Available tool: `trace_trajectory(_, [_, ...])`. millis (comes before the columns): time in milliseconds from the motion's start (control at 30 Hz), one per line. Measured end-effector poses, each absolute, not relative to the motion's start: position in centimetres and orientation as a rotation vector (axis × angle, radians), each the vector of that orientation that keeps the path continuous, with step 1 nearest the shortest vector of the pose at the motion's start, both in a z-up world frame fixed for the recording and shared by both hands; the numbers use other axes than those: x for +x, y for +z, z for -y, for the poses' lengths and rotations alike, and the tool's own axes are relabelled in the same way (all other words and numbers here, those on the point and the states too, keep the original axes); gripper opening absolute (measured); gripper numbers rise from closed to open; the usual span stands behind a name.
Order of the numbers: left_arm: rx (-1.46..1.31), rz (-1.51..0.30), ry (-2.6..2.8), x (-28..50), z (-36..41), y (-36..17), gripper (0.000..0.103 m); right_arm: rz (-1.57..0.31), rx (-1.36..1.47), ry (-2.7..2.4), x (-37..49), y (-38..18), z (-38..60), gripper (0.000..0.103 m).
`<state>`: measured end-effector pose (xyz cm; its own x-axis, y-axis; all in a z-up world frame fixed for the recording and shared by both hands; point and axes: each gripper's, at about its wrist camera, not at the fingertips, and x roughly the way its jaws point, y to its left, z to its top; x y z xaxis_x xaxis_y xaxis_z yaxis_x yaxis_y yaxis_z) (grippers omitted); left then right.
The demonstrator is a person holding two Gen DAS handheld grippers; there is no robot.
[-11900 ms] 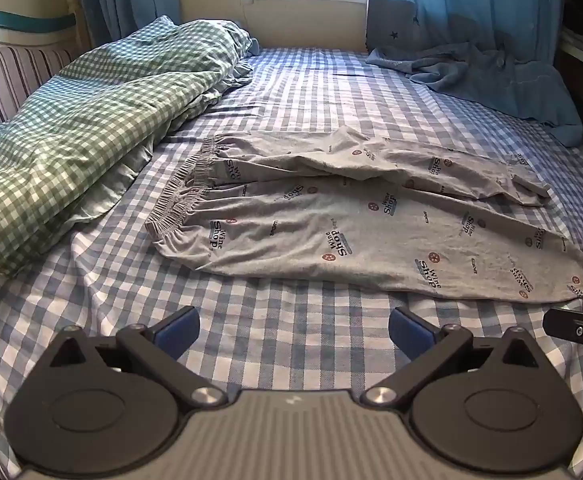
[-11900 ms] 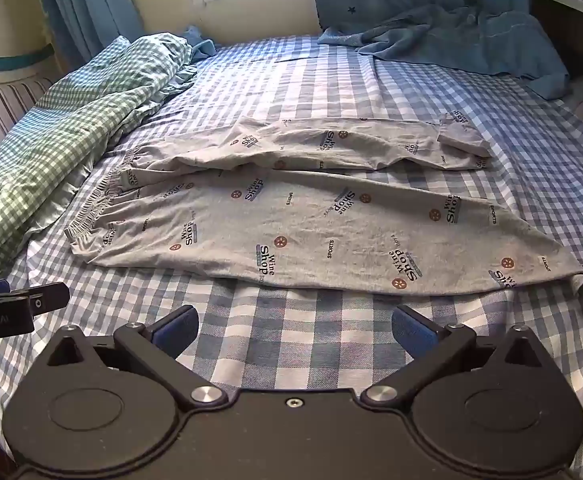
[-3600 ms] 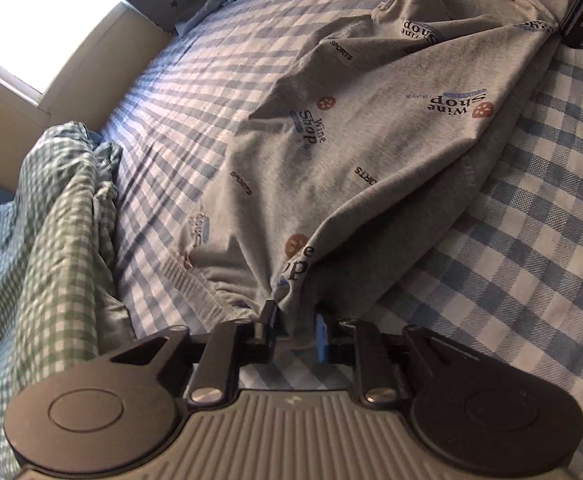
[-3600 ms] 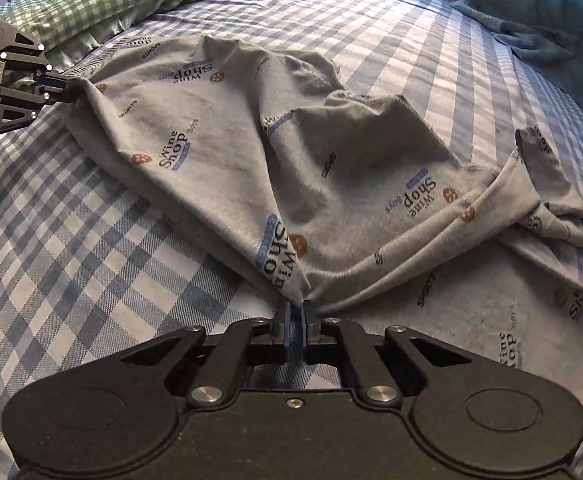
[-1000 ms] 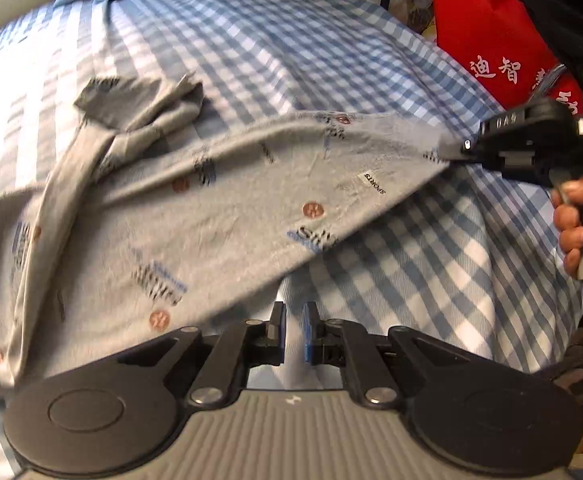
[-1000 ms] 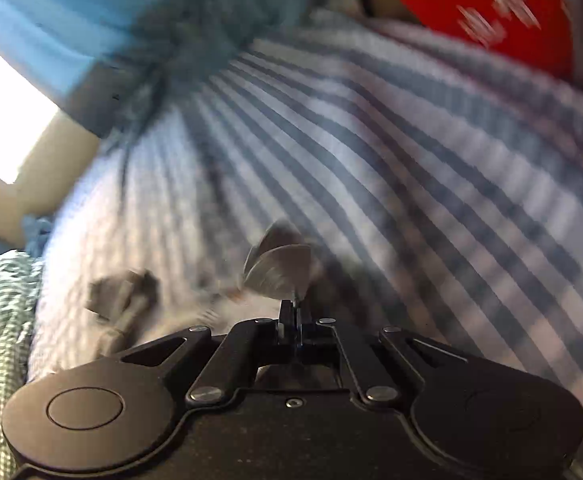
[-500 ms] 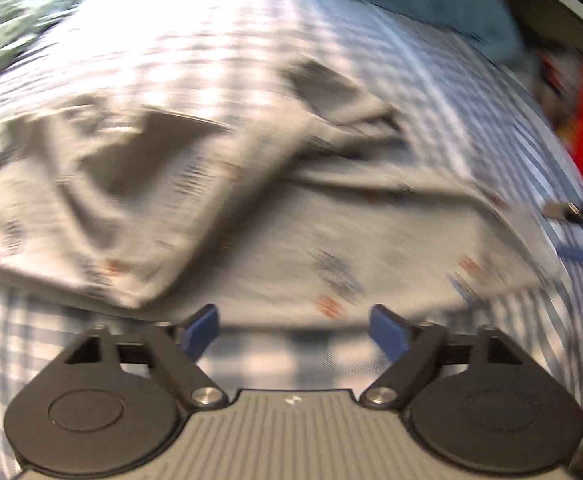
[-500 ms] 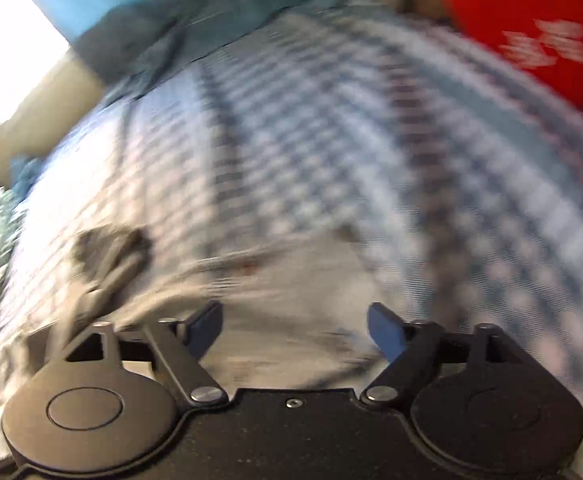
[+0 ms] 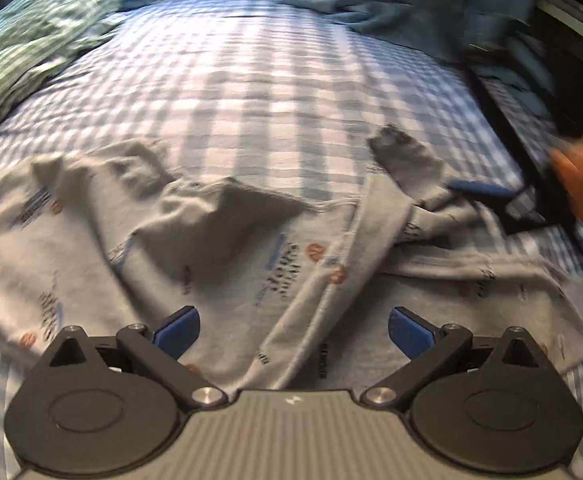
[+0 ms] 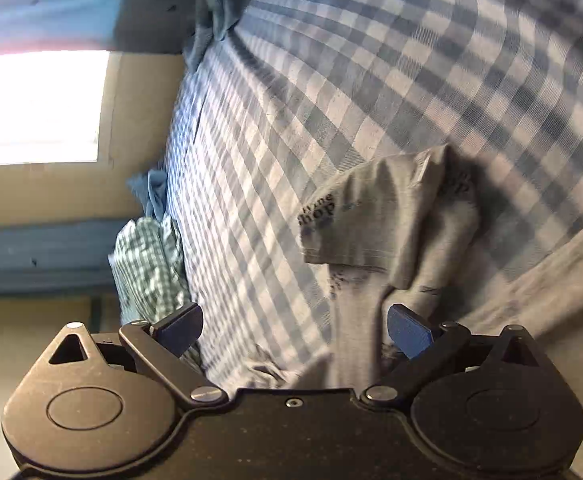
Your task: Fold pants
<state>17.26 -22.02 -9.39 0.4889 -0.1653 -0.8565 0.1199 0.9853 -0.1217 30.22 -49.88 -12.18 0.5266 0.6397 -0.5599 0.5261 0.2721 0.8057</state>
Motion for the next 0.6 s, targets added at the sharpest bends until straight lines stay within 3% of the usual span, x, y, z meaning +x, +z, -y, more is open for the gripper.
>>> trace_trajectory(67, [-0.021,-1.014,-0.210,17.1,22.4,-9.5,0.093,-1.104,1.478,0.051,31.5,-13.0,48.9,0.091])
trace_trajectory(233, [-0.001,-1.015,-0.282,17.2,22.9,-10.1,0.062,-1.113,1.587,-0.095,33.6,-14.7,47.1,0.078])
trace_trajectory(500, [-0.031,-1.045,-0.345,17.4,23.0,-10.7,0.026,-1.134,1.702,-0.330,33.7,-17.8,45.4,0.055])
trace_trajectory(600, [-0.040,-1.057,-0.349,17.2,23.1,-10.6,0.021,-1.108,1.735,-0.413,33.2,-18.1,45.4,0.026])
